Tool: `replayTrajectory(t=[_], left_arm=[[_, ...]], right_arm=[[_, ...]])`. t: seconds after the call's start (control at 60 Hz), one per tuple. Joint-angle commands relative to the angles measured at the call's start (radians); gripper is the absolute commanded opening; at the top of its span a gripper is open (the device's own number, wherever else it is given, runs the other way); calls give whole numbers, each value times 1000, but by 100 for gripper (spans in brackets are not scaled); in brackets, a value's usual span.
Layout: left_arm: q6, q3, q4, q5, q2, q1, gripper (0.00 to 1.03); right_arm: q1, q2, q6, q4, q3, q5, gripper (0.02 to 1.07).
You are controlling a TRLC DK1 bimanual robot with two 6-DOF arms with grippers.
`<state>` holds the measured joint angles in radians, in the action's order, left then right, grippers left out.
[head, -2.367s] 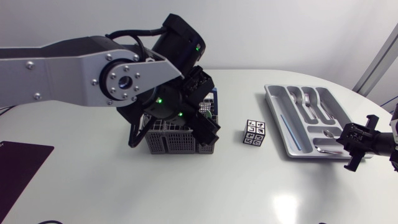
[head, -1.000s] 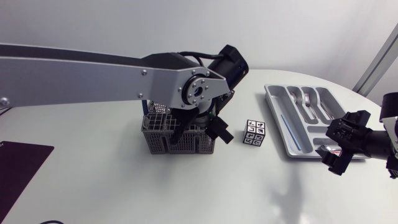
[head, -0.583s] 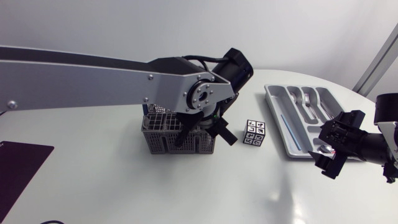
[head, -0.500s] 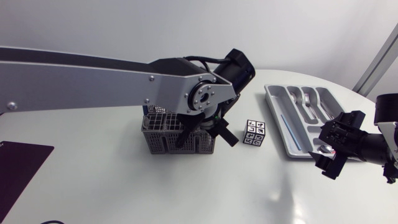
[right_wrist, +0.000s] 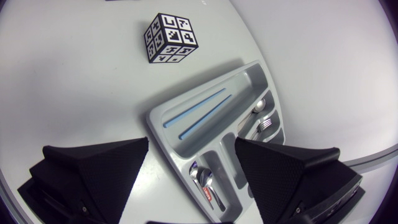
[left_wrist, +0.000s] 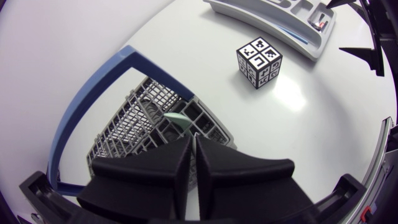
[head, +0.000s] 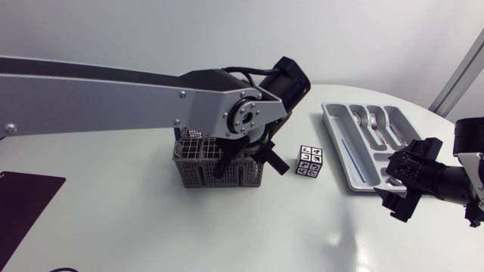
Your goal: Transfer all utensils from the basket to the drawer tray.
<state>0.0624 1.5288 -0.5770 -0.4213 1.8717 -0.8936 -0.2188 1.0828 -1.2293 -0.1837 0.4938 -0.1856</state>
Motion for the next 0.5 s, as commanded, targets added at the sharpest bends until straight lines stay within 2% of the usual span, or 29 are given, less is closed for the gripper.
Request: replayTrajectory(t=[0.0,0.483], left_arm=[[24,-35,17,-22,-51,-18,4],[168,-67,20,-71,-190,-41,4]], right_arm=[[12,-11,19,-11,-24,6,102],[122,-77,102,-42,-23,48,102]])
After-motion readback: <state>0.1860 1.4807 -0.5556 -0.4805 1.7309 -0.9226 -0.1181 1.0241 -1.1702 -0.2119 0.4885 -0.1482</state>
